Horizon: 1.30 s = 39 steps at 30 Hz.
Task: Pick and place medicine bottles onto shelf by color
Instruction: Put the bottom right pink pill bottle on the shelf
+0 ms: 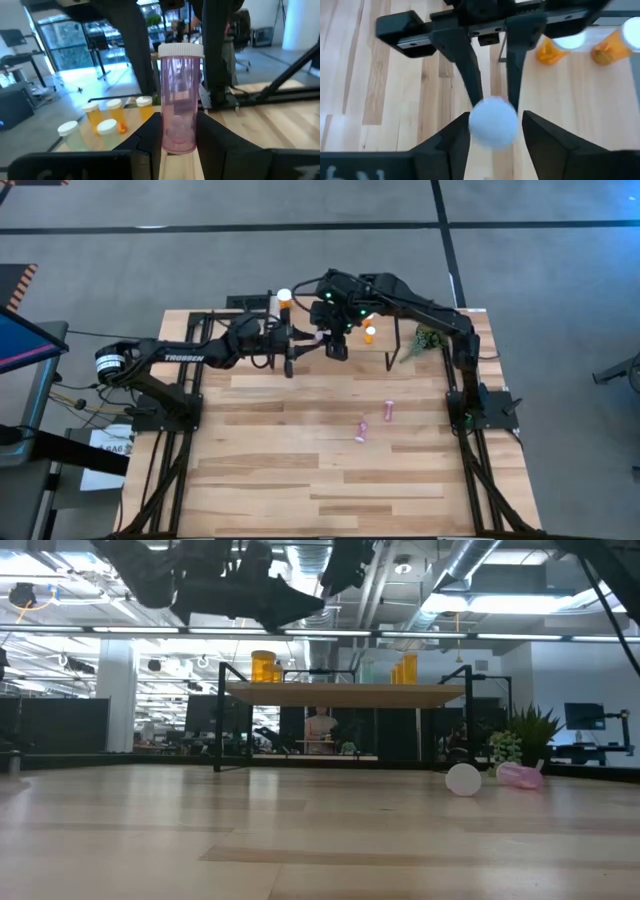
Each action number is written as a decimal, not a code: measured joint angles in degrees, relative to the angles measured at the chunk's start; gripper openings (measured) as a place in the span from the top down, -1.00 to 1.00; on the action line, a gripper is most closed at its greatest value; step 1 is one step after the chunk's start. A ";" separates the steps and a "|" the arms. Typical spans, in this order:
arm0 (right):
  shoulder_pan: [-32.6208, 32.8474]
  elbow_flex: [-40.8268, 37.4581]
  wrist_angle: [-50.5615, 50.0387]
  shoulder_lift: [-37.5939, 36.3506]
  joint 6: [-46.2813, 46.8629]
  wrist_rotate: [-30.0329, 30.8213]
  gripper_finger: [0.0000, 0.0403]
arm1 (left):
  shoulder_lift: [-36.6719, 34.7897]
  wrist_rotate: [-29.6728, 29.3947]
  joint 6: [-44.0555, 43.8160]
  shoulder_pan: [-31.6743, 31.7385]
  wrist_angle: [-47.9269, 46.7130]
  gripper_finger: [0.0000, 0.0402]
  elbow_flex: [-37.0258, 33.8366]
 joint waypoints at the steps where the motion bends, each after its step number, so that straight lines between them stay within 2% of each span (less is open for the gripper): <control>1: -0.06 0.00 -0.09 -0.24 0.00 0.08 -0.01 | 0.00 0.01 -0.60 0.10 1.83 0.62 -1.00; 14: -0.13 0.04 2.78 -0.46 -1.24 0.09 -0.02 | -0.02 -0.24 -1.81 0.43 4.57 0.62 -2.33; 21: -0.35 0.04 2.78 -0.46 -1.36 0.03 0.07 | -0.02 -0.37 -2.21 0.43 4.44 0.61 -2.35; 31: -0.33 0.04 2.56 -0.46 -2.18 0.01 0.32 | -0.02 -0.39 -2.56 0.43 4.37 0.61 -2.35; 39: -0.35 0.04 2.54 -0.46 -2.84 0.01 0.33 | -0.02 -0.27 -3.24 0.43 4.37 0.53 -2.35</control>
